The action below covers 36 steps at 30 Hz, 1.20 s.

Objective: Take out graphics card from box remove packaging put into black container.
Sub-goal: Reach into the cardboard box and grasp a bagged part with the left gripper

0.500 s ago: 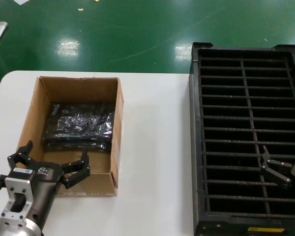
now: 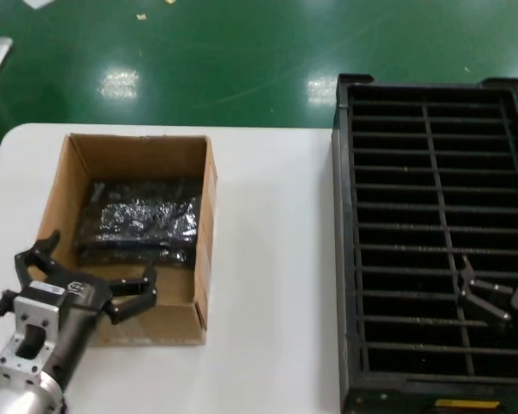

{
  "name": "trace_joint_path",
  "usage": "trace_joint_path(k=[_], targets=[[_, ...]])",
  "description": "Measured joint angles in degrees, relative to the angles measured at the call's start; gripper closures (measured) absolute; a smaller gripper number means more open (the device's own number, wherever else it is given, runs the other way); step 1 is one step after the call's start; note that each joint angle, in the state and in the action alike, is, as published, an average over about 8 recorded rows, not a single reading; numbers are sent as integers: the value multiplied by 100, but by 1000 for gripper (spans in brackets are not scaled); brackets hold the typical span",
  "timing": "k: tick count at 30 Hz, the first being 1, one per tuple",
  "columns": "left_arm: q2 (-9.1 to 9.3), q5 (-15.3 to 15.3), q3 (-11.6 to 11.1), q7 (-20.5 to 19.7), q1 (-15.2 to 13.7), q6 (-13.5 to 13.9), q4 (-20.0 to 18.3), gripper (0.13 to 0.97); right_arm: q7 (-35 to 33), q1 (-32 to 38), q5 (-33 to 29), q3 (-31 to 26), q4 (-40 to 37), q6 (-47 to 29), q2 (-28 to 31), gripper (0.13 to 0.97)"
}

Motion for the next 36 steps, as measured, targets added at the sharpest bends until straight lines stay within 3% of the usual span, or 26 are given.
trace_joint_path(k=[4, 7, 10, 13, 18, 21, 24, 26, 29, 36], targets=[[-894, -168, 600, 408, -375, -204, 10, 132, 0, 0, 0, 0, 0, 0, 0, 129], [-1500, -194, 1057, 810, -854, -248, 138, 132, 0, 0, 0, 0, 0, 0, 0, 129], [-1914, 99, 1431, 1115, -1498, 23, 479, 132, 0, 0, 0, 0, 0, 0, 0, 129], [-2093, 727, 1718, 1252, -2238, 608, 1011, 132, 0, 0, 0, 0, 0, 0, 0, 129], [-1991, 1869, 2266, 1222, -3417, 1786, 2072, 132, 0, 0, 0, 0, 0, 0, 0, 129], [-1748, 2404, 2632, 1220, -4059, 2424, 2798, 132, 0, 0, 0, 0, 0, 0, 0, 129], [-1412, 2797, 2896, 1397, -4598, 2893, 3578, 132, 0, 0, 0, 0, 0, 0, 0, 129], [-1184, 2958, 2983, 1587, -4858, 3039, 4036, 132, 0, 0, 0, 0, 0, 0, 0, 129], [-899, 3086, 3003, 1905, -5090, 3036, 4551, 136, 0, 0, 0, 0, 0, 0, 0, 129], [-565, 3149, 2835, 2303, -5160, 2774, 4902, 153, 1, 0, 0, 0, 0, 0, 0, 129]])
